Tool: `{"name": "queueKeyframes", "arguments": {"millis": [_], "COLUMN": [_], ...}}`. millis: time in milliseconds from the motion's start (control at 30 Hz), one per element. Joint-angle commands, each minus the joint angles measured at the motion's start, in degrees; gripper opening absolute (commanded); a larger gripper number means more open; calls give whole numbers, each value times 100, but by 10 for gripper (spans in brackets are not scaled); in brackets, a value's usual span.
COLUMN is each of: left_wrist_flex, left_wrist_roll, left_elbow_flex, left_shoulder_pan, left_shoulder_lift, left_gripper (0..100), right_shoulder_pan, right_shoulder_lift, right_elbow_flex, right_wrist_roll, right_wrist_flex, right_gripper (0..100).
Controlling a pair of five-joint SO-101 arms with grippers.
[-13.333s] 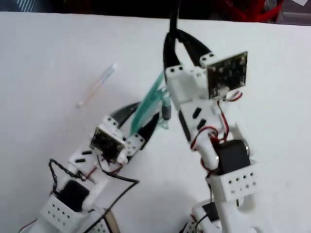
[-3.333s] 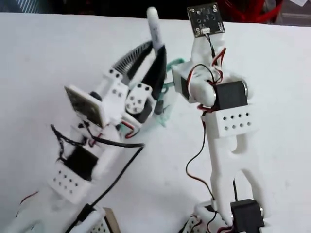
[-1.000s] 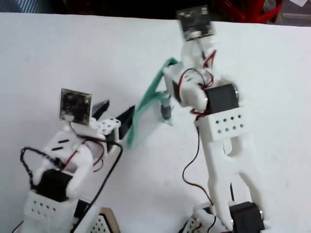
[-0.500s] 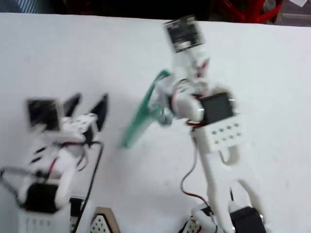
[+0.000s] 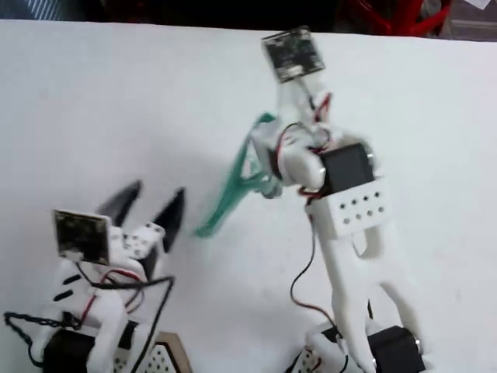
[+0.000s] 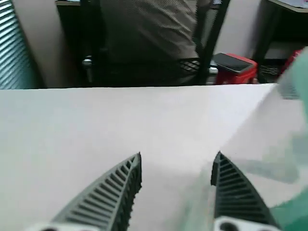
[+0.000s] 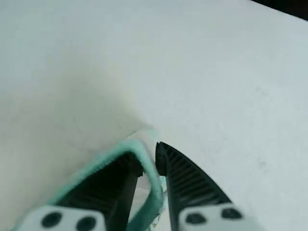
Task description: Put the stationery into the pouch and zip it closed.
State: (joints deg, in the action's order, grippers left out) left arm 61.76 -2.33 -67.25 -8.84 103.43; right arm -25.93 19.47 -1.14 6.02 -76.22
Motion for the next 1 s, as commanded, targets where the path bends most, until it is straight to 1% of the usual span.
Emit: {"name": "queueKeyframes", "arguments": {"millis": [0, 67, 133, 267, 333, 433, 533, 600, 667, 767, 867, 967], "left_wrist_flex": [0, 26, 35, 79, 273, 686, 1011, 941, 554, -404, -1433, -2312], "left_wrist_roll": [70, 70, 70, 79, 88, 88, 88, 97, 97, 97, 97, 484], "left_elbow_flex": [26, -9, -44, -97, 18, 501, 879, 782, 413, -281, -782, -1240], "left_shoulder_pan": [-1024, -1393, -1534, -1543, -1464, -1253, -1218, -1341, -1543, -1525, -1262, -1130], "left_shoulder_lift": [48, 110, 110, 119, 127, 127, 127, 119, 119, 119, 119, 110], "left_gripper": [242, 242, 242, 242, 242, 242, 242, 242, 264, 314, 302, 300], "right_shoulder_pan": [-470, -453, -418, -347, -154, 154, 365, 382, 338, 215, 171, 171], "right_shoulder_lift": [13, -136, -356, -1007, -1367, -1912, -2475, -2853, -3222, -3626, -3908, -4040], "right_elbow_flex": [246, 369, 501, 1020, 1380, 1996, 2734, 3270, 3771, 4440, 4932, 5231], "right_wrist_roll": [35, 35, 35, 35, 35, 35, -185, -334, -369, -369, -369, -369], "right_wrist_flex": [57, 48, 48, 40, 31, 4, -330, -637, -998, -1490, -1859, -2079], "right_gripper": [18, 18, 18, 18, 18, 18, 18, 18, 18, 18, 18, 18]}}
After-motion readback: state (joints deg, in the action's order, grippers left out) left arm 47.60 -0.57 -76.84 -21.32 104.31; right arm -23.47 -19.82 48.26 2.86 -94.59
